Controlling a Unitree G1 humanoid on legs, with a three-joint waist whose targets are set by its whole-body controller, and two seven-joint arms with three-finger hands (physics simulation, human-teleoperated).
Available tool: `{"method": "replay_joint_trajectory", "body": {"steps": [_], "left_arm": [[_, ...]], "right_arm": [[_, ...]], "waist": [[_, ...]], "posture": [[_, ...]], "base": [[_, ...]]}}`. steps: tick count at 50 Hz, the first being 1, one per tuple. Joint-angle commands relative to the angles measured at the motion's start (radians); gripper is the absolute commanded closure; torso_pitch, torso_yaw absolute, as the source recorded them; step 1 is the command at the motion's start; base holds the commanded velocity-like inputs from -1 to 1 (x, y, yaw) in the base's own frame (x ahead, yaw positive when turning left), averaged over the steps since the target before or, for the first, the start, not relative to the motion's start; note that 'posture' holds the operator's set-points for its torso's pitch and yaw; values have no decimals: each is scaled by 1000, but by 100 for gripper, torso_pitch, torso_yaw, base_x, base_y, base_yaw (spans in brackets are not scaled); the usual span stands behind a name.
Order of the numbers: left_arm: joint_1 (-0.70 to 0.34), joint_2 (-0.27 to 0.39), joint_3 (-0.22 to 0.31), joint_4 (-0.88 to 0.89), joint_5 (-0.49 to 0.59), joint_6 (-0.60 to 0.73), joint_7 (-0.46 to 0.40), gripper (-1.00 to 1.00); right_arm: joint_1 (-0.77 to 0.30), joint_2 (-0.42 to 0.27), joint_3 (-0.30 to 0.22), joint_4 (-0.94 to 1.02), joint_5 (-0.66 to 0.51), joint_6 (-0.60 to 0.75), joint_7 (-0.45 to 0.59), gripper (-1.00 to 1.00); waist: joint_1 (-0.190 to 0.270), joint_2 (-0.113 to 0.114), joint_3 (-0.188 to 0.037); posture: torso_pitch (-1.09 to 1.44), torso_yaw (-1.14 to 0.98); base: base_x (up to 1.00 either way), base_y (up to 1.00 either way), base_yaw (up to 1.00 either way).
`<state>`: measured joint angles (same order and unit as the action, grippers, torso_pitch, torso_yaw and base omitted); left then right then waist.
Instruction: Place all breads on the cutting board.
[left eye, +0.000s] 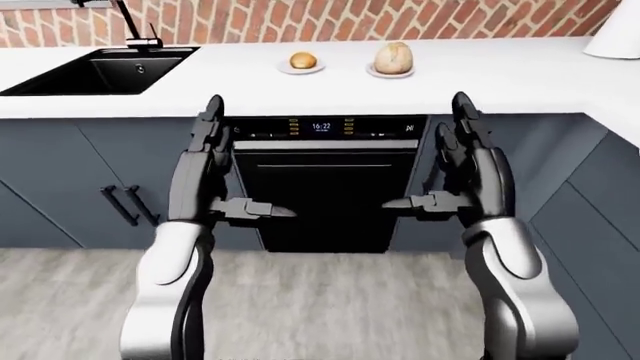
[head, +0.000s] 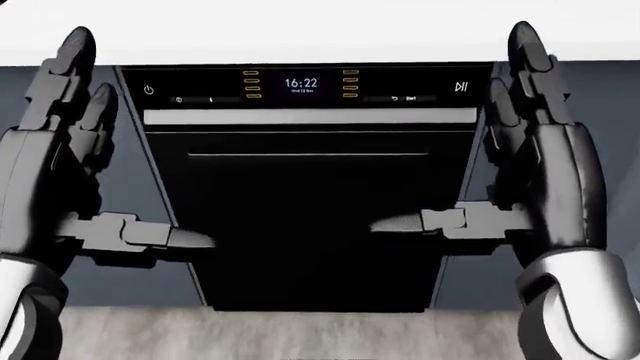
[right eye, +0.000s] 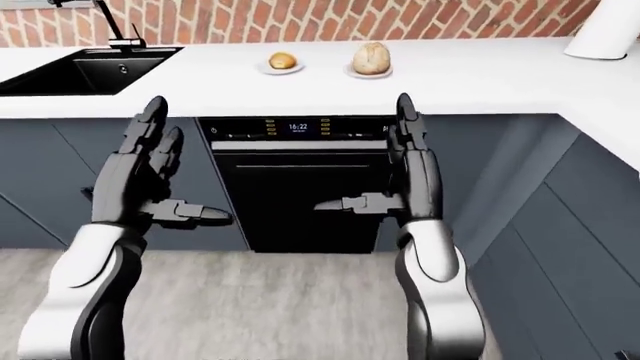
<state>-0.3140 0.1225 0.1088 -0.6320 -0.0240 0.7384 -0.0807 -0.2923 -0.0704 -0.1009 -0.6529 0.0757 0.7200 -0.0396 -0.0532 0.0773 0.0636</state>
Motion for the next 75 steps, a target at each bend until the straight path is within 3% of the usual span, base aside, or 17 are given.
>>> {"method": "replay_joint_trajectory", "body": {"steps": [1, 4, 6, 11, 16, 19, 22, 25, 30, 32, 48, 51, 59, 67, 72, 74, 75], "left_arm": [[-30, 10, 14, -26, 10, 2, 8, -100], [-31, 9, 12, -33, 13, 7, 7, -100], [-31, 10, 13, -41, 14, 15, 6, -100], [-45, 12, 11, -53, 18, 35, 5, -100], [-55, 12, 9, -69, 17, 54, 5, -100], [-57, 11, 7, -75, 18, 62, 4, -100], [-70, 17, 14, -75, 15, 71, 1, -100], [-73, 19, 14, -73, 14, 69, 1, -100], [-85, 28, 27, -97, 7, 99, -4, -100], [-79, 27, 28, -92, 3, 89, -1, -100], [-96, 25, 14, -126, -1, 131, 13, -100], [-93, 24, 15, -122, -1, 124, 12, -100], [-87, 25, 14, -110, 2, 107, 6, -100], [-125, 55, 74, -191, -61, 207, 17, -100], [-156, 80, 94, -233, -95, 267, 34, -100], [-152, 84, 89, -225, -97, 256, 39, -100], [-150, 84, 87, -226, -99, 256, 42, -100]], "right_arm": [[-21, -4, 3, -31, 24, -24, 2, -100], [-22, -8, -14, -57, 49, -4, -6, -100], [-18, -13, -26, -74, 74, 2, -9, -100], [-21, -27, -36, -86, 106, 7, -18, -100], [-24, -37, -42, -93, 125, 8, -26, -100], [-27, -44, -28, -97, 102, 9, -36, -100], [-51, -47, -15, -111, 82, 34, -35, -100], [-53, -43, -13, -104, 73, 21, -25, -100], [-53, -36, -15, -112, 77, 19, -26, -100], [-38, -33, -7, -112, 71, 7, -22, -100], [-64, -49, -45, -121, 119, 32, -44, -100], [-66, -55, -47, -124, 123, 35, -46, -100], [-82, -55, -36, -130, 117, 55, -57, -100], [-108, -57, -49, -197, 159, 116, -66, -100], [-131, -61, -64, -231, 196, 142, -89, -100], [-136, -63, -63, -246, 218, 160, -103, -100], [-136, -66, -62, -249, 221, 161, -107, -100]], "waist": [[12, 45, -26], [29, 7, -15], [33, 9, -62], [2, 0, -25], [40, -158, -46], [29, -101, 3], [30, -82, -25], [45, -72, 6], [42, 42, -26], [40, 1, 0], [51, -86, -61], [41, -123, -20], [64, -126, -32], [73, -39, -27], [103, -95, 7], [84, -146, -25], [78, -88, -48]], "posture": [[0, 0], [0, 0], [0, 0], [0, 0], [0, 0], [0, 0], [0, 0], [0, 0], [0, 0], [0, 0], [0, 0], [0, 0], [0, 0], [0, 0], [0, 0], [0, 0], [0, 0]], "base": [[48, 0, 0], [41, 0, 0], [0, -43, 0], [0, -79, -20], [0, 0, -100], [0, -50, -33], [9, 0, 0], [46, 0, 0], [59, 0, 0], [62, 0, 0], [55, -14, 0], [44, -39, 0], [40, -9, 0], [23, 6, 0], [0, 74, 0], [0, 0, 100], [0, 0, 100]]}}
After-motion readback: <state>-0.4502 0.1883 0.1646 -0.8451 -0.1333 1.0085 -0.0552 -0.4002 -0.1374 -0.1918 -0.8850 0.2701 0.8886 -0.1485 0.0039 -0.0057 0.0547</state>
